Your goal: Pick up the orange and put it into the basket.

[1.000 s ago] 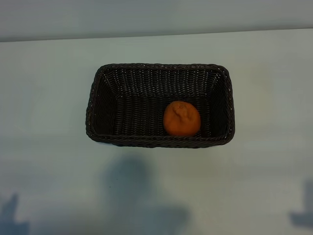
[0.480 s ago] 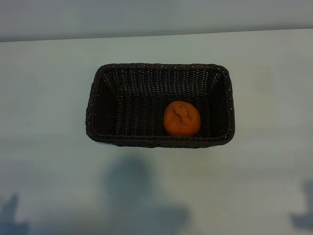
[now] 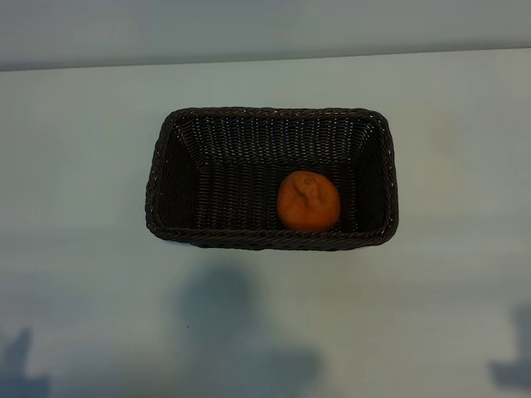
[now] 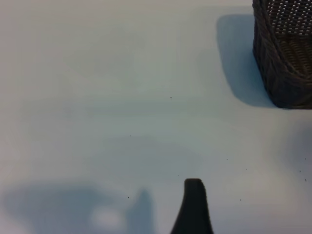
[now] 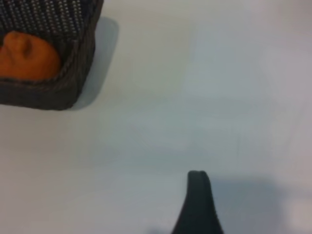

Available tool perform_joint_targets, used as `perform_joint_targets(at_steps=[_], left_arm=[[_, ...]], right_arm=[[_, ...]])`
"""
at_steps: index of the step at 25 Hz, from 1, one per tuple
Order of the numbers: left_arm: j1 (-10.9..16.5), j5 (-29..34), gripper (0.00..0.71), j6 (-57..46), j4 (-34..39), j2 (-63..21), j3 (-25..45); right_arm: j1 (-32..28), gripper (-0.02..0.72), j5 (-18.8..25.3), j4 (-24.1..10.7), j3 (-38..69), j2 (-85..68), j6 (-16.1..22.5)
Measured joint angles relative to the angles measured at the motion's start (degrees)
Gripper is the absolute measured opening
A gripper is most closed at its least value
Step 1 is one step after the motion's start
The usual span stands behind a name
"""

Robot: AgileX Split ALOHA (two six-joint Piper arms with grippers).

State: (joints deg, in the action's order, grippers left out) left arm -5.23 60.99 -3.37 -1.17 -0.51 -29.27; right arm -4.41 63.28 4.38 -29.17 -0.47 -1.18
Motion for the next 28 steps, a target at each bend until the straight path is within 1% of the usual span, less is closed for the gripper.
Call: perform_joint_targets(at_steps=[5,28], left_arm=[[0.0,0.0,0.59,0.0,0.0,0.0,0.0],[0.0,0.0,0.59,0.0,0.0,0.0,0.0]], right_arm=[[0.0,0.526,-1.87,-0.06,1.19,0.0,-0.19],[0.0,0.526,-1.98,-0.06,1.19,0.0,-0.19]])
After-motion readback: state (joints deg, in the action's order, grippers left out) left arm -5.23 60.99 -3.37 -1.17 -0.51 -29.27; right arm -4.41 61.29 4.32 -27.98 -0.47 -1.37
